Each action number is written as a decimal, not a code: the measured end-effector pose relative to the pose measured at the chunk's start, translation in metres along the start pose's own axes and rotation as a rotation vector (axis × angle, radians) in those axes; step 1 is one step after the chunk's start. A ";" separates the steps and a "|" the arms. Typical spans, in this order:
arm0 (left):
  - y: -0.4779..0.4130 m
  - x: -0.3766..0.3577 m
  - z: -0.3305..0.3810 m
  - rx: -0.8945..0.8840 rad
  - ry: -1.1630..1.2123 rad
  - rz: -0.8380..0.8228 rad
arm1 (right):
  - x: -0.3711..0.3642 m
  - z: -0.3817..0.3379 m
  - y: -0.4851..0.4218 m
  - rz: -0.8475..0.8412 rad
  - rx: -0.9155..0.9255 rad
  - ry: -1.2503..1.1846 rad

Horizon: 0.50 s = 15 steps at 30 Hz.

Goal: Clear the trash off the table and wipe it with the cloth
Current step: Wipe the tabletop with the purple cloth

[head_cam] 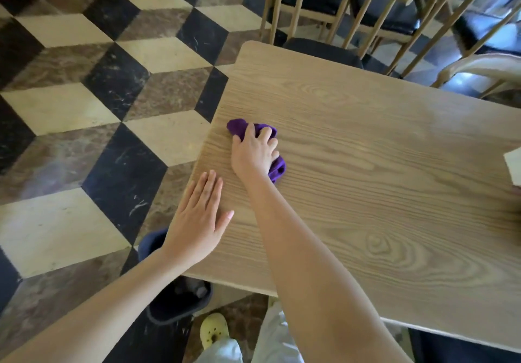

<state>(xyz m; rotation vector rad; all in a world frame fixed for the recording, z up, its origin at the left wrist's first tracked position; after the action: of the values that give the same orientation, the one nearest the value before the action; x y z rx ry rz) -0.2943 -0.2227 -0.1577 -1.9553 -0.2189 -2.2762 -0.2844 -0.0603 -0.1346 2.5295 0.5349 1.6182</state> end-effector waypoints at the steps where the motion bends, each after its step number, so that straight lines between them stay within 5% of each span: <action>1: 0.016 0.001 0.002 0.013 -0.010 0.003 | -0.005 -0.003 0.007 -0.023 0.025 0.007; 9: 0.051 0.004 0.013 0.088 -0.009 -0.014 | -0.002 0.040 0.055 0.040 0.334 0.197; 15: 0.051 -0.004 0.011 0.097 -0.024 0.015 | 0.037 0.112 0.037 0.206 0.289 0.297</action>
<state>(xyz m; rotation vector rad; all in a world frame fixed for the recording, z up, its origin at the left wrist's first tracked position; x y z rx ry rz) -0.2733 -0.2710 -0.1593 -1.9301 -0.3097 -2.1904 -0.1616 -0.0695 -0.1412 2.6293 0.5890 2.1570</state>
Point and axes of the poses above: each hand's wrist, its own y-axis away from the middle knuckle, its own x-axis out of the back of the hand, z = x × y, the point moved 3 cm from there along -y, towards the middle knuckle, and after that the axes turned 12 degrees about -x, right-handed, at the moved point
